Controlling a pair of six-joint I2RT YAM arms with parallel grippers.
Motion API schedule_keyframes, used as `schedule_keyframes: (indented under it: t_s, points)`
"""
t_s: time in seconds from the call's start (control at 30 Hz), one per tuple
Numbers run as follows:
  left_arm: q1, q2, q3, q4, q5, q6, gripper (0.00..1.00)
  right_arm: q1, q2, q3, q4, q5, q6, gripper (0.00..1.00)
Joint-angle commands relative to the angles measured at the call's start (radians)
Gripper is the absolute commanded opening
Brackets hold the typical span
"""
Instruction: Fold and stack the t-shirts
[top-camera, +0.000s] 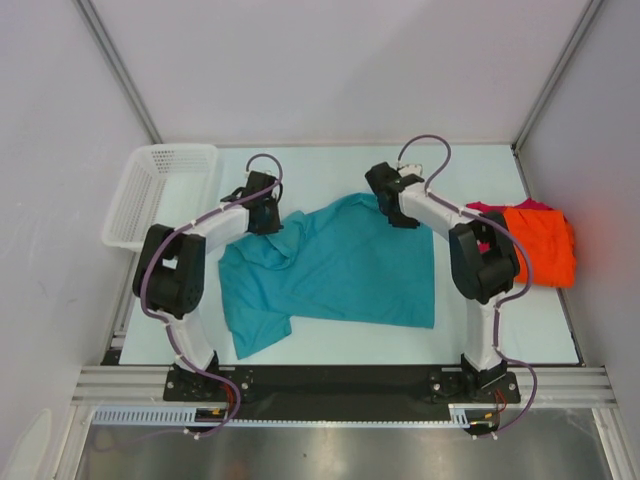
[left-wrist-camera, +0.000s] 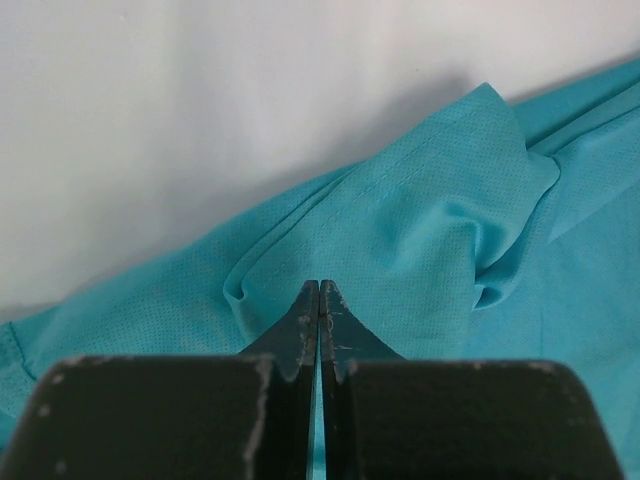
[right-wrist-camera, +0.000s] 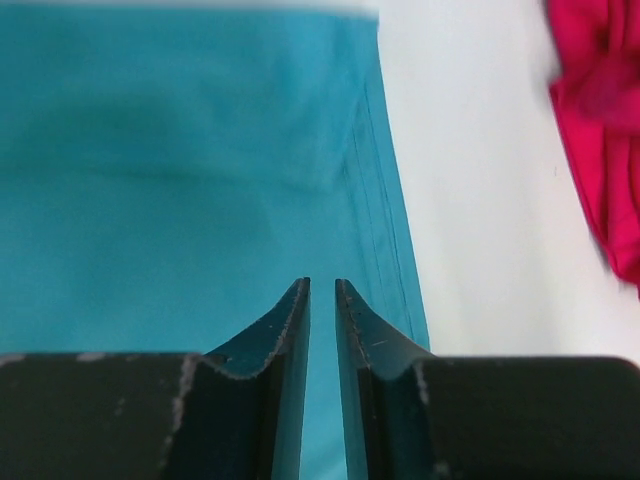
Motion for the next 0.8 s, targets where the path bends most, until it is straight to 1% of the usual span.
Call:
schedule_keyframes:
  t_s: [0.0,0.07,0.13,0.17,0.2,0.27,0.3,0.4,0.5,0.77]
  points:
    - [-0.008,-0.069,-0.001,0.023,0.017,0.008,0.00,-0.060,0.115,0.198,-0.003,0.021,-0.051,0.22]
    - [-0.008,-0.076,-0.003,0.017,0.014,0.011,0.00,-0.085,0.157,0.291,-0.027,0.018,-0.059,0.23]
    - [-0.008,-0.081,-0.005,0.006,-0.003,0.010,0.04,-0.096,0.203,0.337,-0.041,0.009,-0.068,0.23]
    - [-0.008,-0.084,-0.003,-0.014,-0.012,0.005,0.09,-0.100,0.212,0.351,-0.041,0.004,-0.071,0.24]
    - [-0.008,-0.087,0.003,-0.023,-0.022,0.007,0.25,-0.105,0.223,0.373,-0.043,0.000,-0.074,0.24]
    - [-0.008,-0.098,0.002,-0.043,-0.035,0.010,0.38,-0.108,0.243,0.384,-0.050,-0.003,-0.074,0.24]
    - [-0.008,-0.115,-0.006,-0.048,-0.047,0.008,0.48,-0.108,0.245,0.381,-0.052,-0.005,-0.074,0.24]
    - [-0.008,-0.139,-0.026,-0.058,-0.050,0.008,0.59,-0.108,0.242,0.361,-0.044,-0.014,-0.066,0.24]
    - [-0.008,-0.158,-0.047,-0.058,-0.056,0.007,0.60,-0.108,0.235,0.325,-0.029,-0.020,-0.062,0.25]
    - [-0.008,-0.135,-0.072,-0.055,-0.066,0.004,0.59,-0.105,0.216,0.241,-0.001,-0.025,-0.049,0.25]
